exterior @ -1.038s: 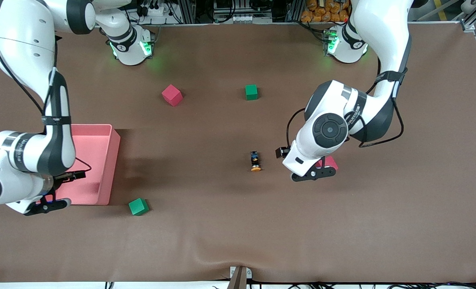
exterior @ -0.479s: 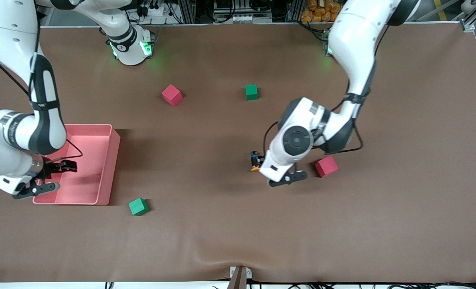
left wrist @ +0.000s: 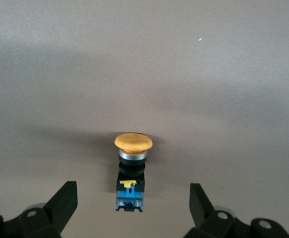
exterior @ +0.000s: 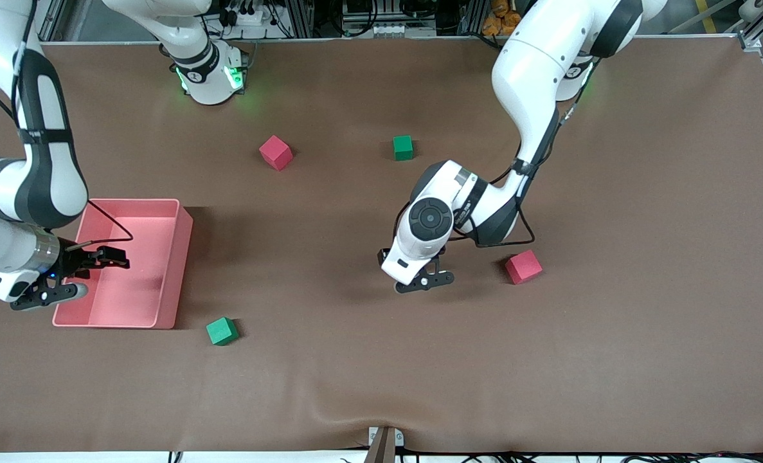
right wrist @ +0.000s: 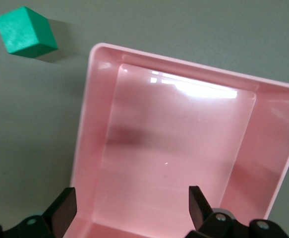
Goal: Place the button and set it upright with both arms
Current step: 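Close the left gripper on the button base while the right gripper rises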
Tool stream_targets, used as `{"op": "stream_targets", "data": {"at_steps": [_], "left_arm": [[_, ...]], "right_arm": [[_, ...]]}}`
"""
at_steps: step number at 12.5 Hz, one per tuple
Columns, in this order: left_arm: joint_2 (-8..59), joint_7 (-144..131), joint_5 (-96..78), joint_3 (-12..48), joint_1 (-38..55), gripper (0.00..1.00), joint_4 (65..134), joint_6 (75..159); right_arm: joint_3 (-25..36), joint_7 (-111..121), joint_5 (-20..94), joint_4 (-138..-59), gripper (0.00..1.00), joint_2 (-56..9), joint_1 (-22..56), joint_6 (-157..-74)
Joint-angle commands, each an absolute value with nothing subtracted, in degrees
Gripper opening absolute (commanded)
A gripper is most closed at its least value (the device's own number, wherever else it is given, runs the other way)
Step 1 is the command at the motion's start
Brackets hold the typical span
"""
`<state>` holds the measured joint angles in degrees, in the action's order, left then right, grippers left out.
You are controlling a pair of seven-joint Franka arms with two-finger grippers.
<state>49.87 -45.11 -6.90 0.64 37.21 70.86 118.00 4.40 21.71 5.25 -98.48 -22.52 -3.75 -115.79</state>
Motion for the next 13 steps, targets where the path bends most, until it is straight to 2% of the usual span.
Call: {"op": "stream_targets", "data": {"at_steps": [1,6,10,12,13], "left_arm": [[51.76,-43.51,-7.21,-0.09,37.53,1.0,69.26,118.12],[53.0,-42.89,-7.29,0.0,37.7,1.0,69.61,118.12],[54.05,-43.51,-7.21,0.0,39.02,1.0,69.61,118.3],[54.4,-42.98,-7.21,0.0,39.2,0.91,69.7,118.48],[54.4,-42.89,-7.21,0.0,39.11,0.84,69.7,118.56]], "right_arm": [[2.9,17.06,3.17,-100.02,1.0,-19.69,-2.83,-113.74],[3.43,14.16,2.37,-94.05,1.0,-18.81,-1.85,-104.52],[3.69,7.84,2.29,-93.87,1.0,-13.99,0.43,-98.36],[3.43,5.46,2.2,-92.91,1.0,-13.54,1.05,-97.04],[3.51,5.45,1.41,-90.9,1.0,-13.54,1.32,-94.94]]}}
